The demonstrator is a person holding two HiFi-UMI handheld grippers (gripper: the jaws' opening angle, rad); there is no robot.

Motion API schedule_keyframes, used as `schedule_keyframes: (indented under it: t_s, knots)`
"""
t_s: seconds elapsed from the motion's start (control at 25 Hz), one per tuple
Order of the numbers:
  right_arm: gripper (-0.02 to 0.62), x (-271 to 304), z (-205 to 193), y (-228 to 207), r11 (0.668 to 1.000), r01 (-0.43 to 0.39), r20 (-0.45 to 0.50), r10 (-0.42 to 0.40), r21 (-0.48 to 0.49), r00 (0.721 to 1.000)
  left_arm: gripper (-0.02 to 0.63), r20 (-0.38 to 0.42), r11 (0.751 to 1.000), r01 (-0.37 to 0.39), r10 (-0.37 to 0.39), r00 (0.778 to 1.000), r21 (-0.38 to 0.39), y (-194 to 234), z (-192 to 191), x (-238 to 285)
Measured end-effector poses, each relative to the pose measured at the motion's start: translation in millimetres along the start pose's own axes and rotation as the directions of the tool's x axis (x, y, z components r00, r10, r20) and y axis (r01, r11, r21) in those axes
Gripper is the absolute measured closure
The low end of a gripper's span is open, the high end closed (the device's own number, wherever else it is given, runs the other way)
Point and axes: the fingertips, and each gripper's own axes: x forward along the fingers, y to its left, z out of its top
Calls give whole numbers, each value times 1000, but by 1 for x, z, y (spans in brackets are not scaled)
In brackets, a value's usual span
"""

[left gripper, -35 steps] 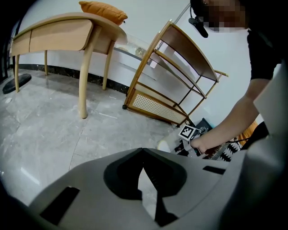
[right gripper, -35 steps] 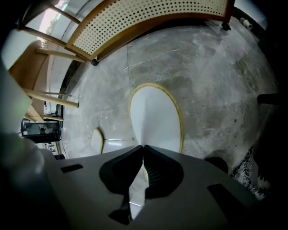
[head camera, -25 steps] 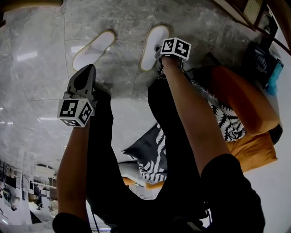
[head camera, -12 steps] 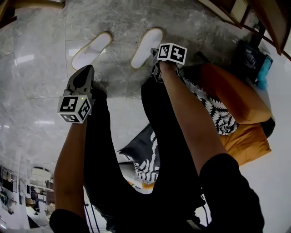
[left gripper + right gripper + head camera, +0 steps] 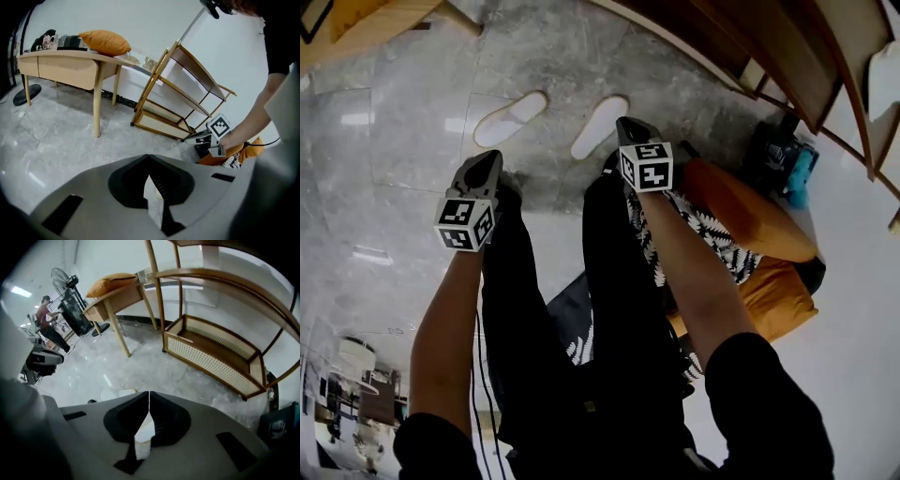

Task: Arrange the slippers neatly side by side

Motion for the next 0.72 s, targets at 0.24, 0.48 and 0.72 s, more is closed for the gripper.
schedule_keyframes:
  t_s: [0.24, 0.48, 0.72]
  knots:
    - [561, -47, 61, 62, 991, -51, 87, 62, -126, 994, 591, 38, 994, -48, 52, 998, -98, 14, 19, -50]
    - [561, -46, 69, 91, 985, -91, 112, 108, -150, 988, 588, 70, 975, -21, 37, 997, -220, 25, 12, -45]
    - [561, -21, 43, 69, 988, -93, 82, 103, -123, 991, 445, -86, 999, -20, 22, 996, 32, 31, -15, 1]
